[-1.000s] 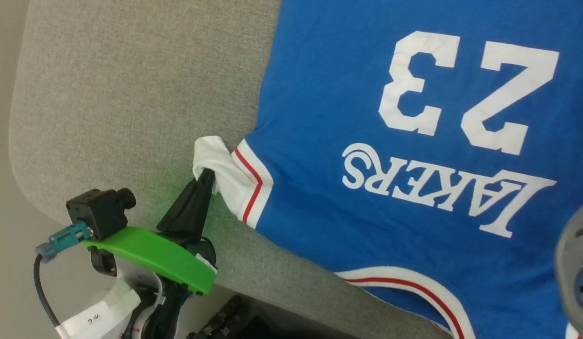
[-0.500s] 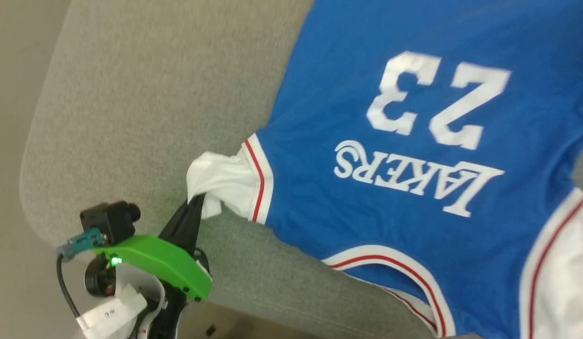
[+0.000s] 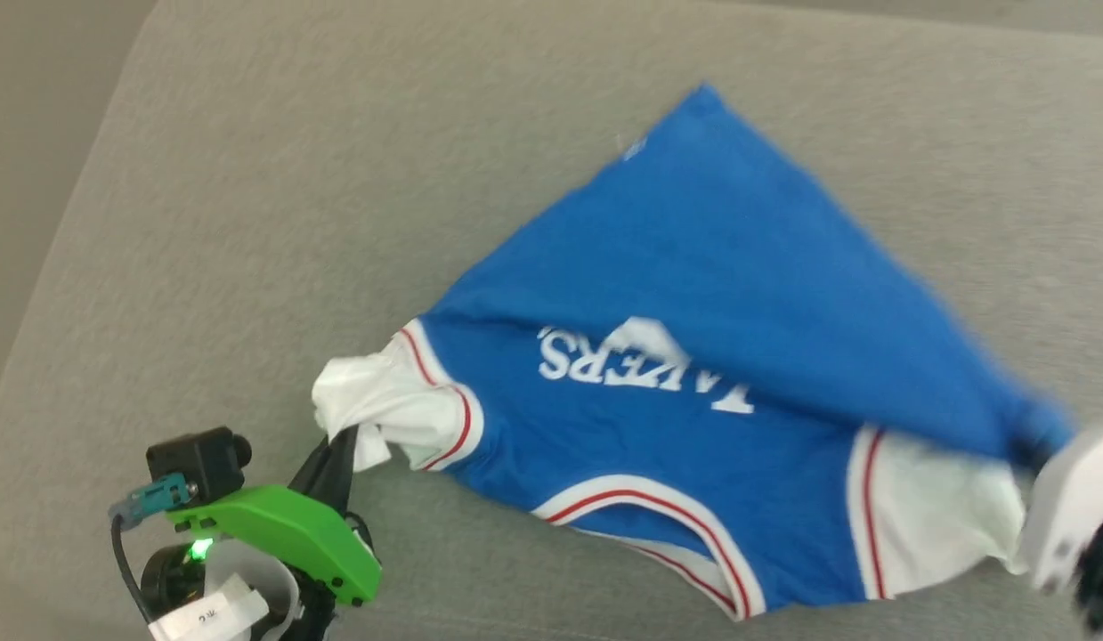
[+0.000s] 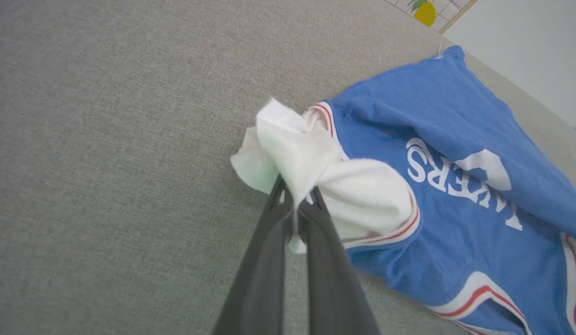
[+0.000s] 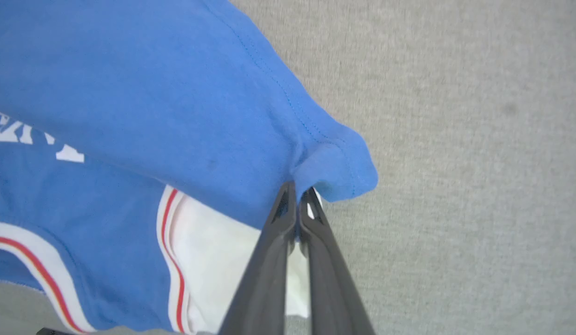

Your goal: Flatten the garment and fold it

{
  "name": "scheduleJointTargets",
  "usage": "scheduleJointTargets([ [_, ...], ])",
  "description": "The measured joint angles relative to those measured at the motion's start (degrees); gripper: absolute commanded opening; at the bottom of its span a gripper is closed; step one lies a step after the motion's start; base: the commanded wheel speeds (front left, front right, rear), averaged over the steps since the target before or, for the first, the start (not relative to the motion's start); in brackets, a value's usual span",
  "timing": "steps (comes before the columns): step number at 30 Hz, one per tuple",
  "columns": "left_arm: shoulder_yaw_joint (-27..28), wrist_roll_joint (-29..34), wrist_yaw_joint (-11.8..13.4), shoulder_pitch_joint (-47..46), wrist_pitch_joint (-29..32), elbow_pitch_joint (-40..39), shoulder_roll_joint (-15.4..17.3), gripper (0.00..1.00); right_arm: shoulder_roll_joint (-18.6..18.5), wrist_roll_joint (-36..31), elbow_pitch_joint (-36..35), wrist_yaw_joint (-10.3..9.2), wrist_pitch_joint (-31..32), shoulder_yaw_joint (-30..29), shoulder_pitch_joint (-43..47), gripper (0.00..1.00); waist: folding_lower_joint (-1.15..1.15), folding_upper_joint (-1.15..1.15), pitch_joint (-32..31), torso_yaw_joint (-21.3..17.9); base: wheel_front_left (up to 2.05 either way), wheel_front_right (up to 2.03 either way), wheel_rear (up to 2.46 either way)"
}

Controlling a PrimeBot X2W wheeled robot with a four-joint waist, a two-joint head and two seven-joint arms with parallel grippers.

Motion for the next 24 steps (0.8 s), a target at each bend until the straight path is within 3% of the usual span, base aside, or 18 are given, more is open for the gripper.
scheduleJointTargets([
  [7, -0.1, -0.6, 0.5, 1.8, 0.5, 1.1, 0.0, 0.0, 2.8, 2.0, 5.5, 0.0, -2.7, 3.7, 10.7, 0.0, 0.0, 0.0, -4.4, -3.7, 0.0, 0.0, 0.0],
  [8, -0.1, -0.8, 0.5, 1.9, 0.5, 1.2, 0.0, 0.0, 3.0, 2.6, 6.4, 0.0, -4.1, 3.6, 11.2, 0.29, 0.0, 0.0, -4.9, -4.0, 0.0, 0.0, 0.0],
  [9, -0.1, -0.9, 0.6, 2.0, 0.5, 1.3, 0.0, 0.0, 3.0, 3.4, 7.0, 0.0, -5.4, 3.4, 11.2, 0.82, 0.0, 0.0, -5.3, -4.2, 0.0, 0.0, 0.0],
  [10, -0.1, -1.1, 0.7, 2.1, 0.5, 1.4, 0.0, 0.0, 3.0, 4.7, 7.5, 0.0, -6.8, 3.2, 11.2, 1.0, 0.0, 0.0, -5.8, -4.5, 0.0, 0.0, 0.0],
  [18, 0.1, -1.2, 1.4, 3.3, 0.6, 1.9, 0.2, 0.0, 2.9, 8.3, 4.3, 0.0, -18.1, -1.3, 6.7, 1.0, 0.0, 0.0, -8.2, -5.2, 0.0, 0.0, 0.0],
  [24, 0.1, -1.2, 1.5, 3.8, 1.0, 1.2, 0.8, 0.0, 2.9, 7.5, 6.9, -0.01, -20.7, 3.4, -5.7, 1.0, 0.0, 0.0, -7.3, -4.6, 0.0, 0.0, 0.0],
])
